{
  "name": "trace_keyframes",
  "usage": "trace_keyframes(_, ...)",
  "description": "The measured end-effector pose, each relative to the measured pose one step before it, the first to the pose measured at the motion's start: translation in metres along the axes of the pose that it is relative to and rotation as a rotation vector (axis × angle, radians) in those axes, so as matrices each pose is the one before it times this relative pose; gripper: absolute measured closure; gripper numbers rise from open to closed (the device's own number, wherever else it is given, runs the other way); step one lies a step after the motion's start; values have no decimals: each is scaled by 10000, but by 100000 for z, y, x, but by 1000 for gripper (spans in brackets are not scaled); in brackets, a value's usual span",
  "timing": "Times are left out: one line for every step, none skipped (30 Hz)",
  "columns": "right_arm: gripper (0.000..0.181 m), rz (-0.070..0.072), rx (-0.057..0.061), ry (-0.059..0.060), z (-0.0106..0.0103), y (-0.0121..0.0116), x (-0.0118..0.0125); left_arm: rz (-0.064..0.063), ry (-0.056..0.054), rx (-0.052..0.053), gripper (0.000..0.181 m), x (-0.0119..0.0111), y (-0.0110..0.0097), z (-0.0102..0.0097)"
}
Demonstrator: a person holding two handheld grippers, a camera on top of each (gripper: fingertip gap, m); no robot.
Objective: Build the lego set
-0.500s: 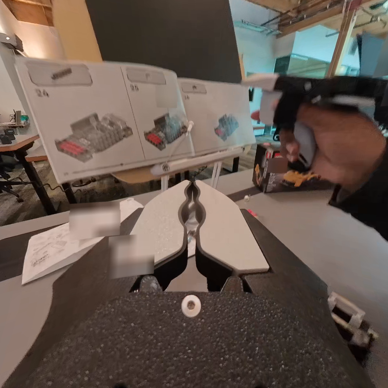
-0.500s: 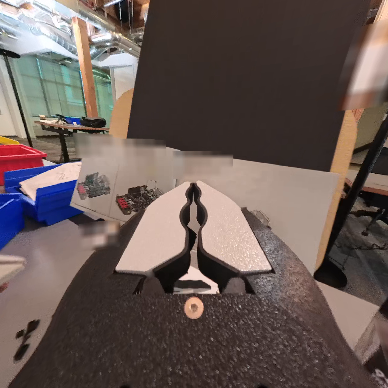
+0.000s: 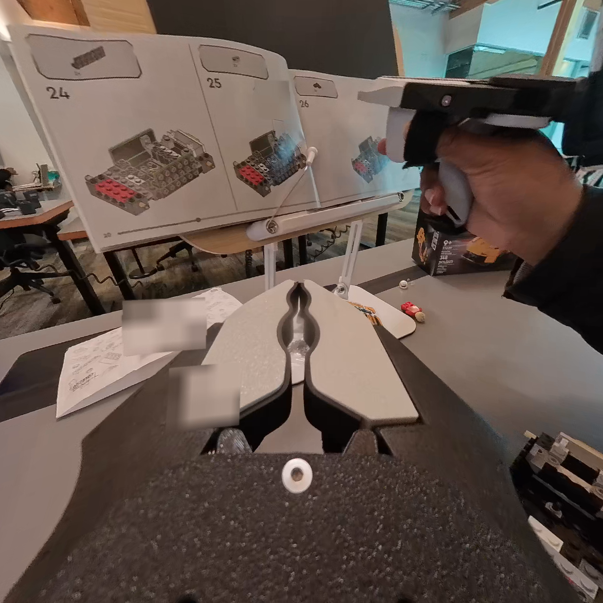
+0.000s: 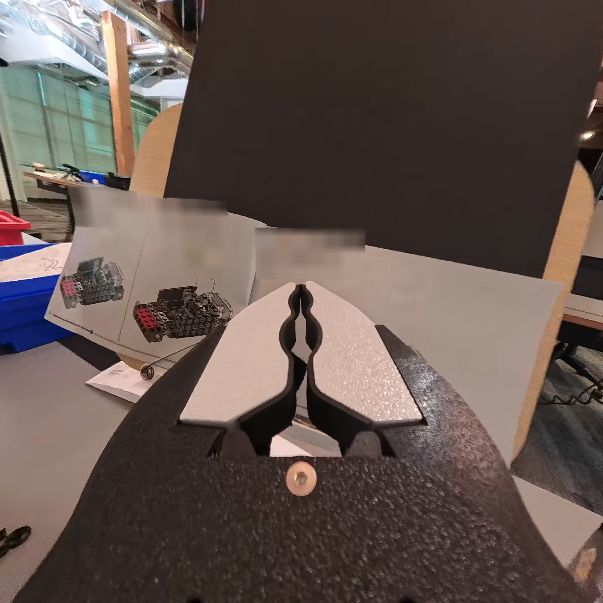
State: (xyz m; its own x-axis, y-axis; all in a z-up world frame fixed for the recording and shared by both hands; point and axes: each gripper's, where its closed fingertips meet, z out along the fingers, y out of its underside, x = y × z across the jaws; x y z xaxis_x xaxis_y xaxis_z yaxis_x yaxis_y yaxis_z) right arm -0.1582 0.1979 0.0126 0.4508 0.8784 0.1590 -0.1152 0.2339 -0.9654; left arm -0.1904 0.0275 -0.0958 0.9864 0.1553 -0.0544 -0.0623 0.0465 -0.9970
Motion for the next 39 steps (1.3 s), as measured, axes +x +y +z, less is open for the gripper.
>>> trace_keyframes(181,108,-22,-101,138,98,-108,66,51,-23,181,174,124,26)
trace_keyframes(179,84,24,-70,116,18,-96,104,-9,-25,181,86,103,14)
trace_keyframes(178,48,30,-36,100,-1,-70,146,-26,-11,181,60,50,11)
trace_keyframes(177,20,27,-44,108,0,-108,143,-20,-2,181,68,16,8)
trace_keyframes(176,-19,8,-8,112,33,-65,92,2,-11,181,63,23,12)
trace_keyframes(176,-20,45,22,75,-20,-41,37,22,-21,181,80,41,13)
trace_keyframes(177,20,92,-11,59,-69,-95,10,20,-21,181,57,73,-2)
trace_keyframes(177,-39,-16,-101,58,148,-265,11,14,-26,181,20,84,-1)
trace_keyframes(177,-157,-141,27,72,249,-77,12,11,-26,181,13,74,0)
trace_keyframes(178,-142,44,114,-23,-49,67,9,25,-4,181,46,2,-6)
trace_keyframes(180,-66,144,18,-73,-245,-29,14,35,9,181,64,-16,-8)
trace_keyframes(181,-11,45,0,-16,-164,-54,20,12,1,181,54,3,13)
trace_keyframes(181,1,1,-8,64,-149,-42,18,20,-9,181,81,25,34)
trace_keyframes(181,-20,25,-4,101,-204,-11,22,21,-20,181,87,69,45)
trace_keyframes(181,-45,88,49,146,-326,88,29,10,-31,181,86,112,74)
trace_keyframes(181,-102,94,83,236,-358,153,34,4,-48,181,72,165,83)
trace_keyframes(181,-114,25,100,327,-245,219,57,1,-56,181,63,183,86)
trace_keyframes(181,-44,-72,71,390,-62,223,83,-10,-42,181,69,148,82)
trace_keyframes(181,62,-121,-36,388,74,68,57,-20,-10,181,37,100,59)
trace_keyframes(181,137,-59,-32,323,89,39,16,-14,5,181,32,46,86)
trace_keyframes(181,26,-110,15,294,238,23,7,-1,-6,181,57,60,98)
trace_keyframes(181,-155,-288,48,295,526,-11,21,17,-23,181,90,100,124)
trace_keyframes(181,-185,-308,36,235,584,-71,29,29,-33,181,110,121,105)
trace_keyframes(181,-36,-81,1,87,271,-87,26,37,-31,181,117,109,77)
trace_keyframes(181,45,28,-20,-14,28,-72,10,41,-22,181,107,101,37)
trace_keyframes(181,-36,-1,17,-20,-40,-35,-8,42,-11,181,79,51,11)
trace_keyframes(181,-135,-56,103,-8,-1,72,-12,32,-4,181,52,25,-13)
trace_keyframes(181,-60,-74,81,6,60,45,-13,12,9,181,0,-28,-11)
trace_keyframes(181,71,-49,-33,27,50,-64,-17,10,13,181,-1,-43,-8)
trace_keyframes(181,113,-8,-56,25,12,-77,-9,9,9,181,-8,-28,-11)
trace_keyframes(181,33,-8,0,18,36,-21,3,2,4,181,-3,-15,-7)
trace_keyframes(181,-37,-10,42,-4,33,26,7,2,2,181,15,-16,-11)
trace_keyframes(181,10,7,11,-8,-12,3,8,3,4,181,7,-17,2)
trace_keyframes(181,67,-8,-26,-20,0,-24,11,2,3,181,14,-7,0)
trace_keyframes(181,43,-9,-18,-26,-24,-9,11,4,1,181,17,-14,8)
trace_keyframes(181,-18,-30,31,-19,20,58,8,4,0,181,9,-2,-1)
trace_keyframes(181,-13,-22,19,-8,11,47,9,1,8,181,1,-21,-16)
trace_keyframes(181,52,13,-21,-14,-14,17,13,-1,10,181,5,-36,-5)
trace_keyframes(181,56,-20,-2,1,15,47,4,5,12,181,-4,-45,-11)
